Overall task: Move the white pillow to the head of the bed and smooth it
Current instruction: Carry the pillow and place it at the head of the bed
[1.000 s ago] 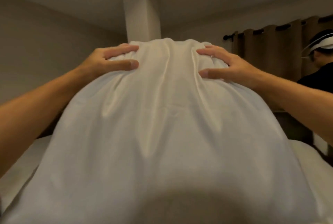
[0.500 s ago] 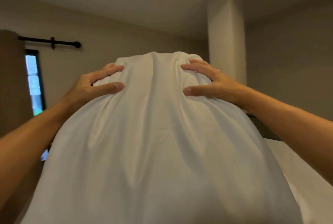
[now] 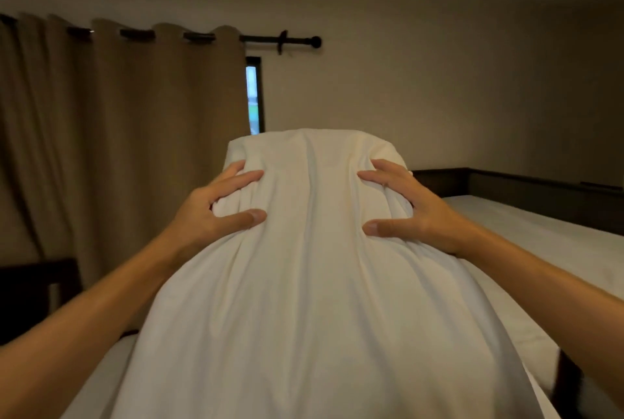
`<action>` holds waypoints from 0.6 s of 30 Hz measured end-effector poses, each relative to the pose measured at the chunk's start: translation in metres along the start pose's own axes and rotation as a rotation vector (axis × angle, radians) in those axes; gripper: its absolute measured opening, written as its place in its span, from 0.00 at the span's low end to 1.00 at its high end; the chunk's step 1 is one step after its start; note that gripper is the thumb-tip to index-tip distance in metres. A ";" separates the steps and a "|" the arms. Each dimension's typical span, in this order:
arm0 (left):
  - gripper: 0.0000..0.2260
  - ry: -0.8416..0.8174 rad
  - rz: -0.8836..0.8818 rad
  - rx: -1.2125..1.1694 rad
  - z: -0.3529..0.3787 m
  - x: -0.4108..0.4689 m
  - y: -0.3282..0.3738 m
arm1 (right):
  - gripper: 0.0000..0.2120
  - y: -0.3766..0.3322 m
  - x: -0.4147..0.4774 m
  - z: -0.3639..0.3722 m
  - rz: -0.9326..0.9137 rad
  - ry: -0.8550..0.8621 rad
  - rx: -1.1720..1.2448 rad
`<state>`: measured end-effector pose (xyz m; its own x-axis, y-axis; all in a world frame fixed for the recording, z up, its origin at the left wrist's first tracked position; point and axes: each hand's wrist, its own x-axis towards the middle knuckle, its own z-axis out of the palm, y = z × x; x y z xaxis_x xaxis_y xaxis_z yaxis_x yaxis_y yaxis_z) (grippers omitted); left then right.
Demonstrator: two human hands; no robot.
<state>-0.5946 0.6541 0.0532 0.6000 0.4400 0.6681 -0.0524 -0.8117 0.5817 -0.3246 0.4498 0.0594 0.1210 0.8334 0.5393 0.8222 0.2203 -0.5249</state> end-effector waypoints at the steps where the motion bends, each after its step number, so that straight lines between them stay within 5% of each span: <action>1: 0.27 0.007 -0.016 0.018 -0.007 -0.008 -0.011 | 0.36 0.002 0.007 0.015 -0.011 -0.019 0.012; 18: 0.30 0.044 -0.316 0.138 -0.013 -0.064 -0.103 | 0.38 0.084 0.060 0.138 -0.099 -0.224 0.172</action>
<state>-0.6385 0.7142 -0.0434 0.5338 0.6920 0.4860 0.2411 -0.6755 0.6969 -0.3251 0.5885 -0.0428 -0.0962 0.8906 0.4444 0.7155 0.3723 -0.5911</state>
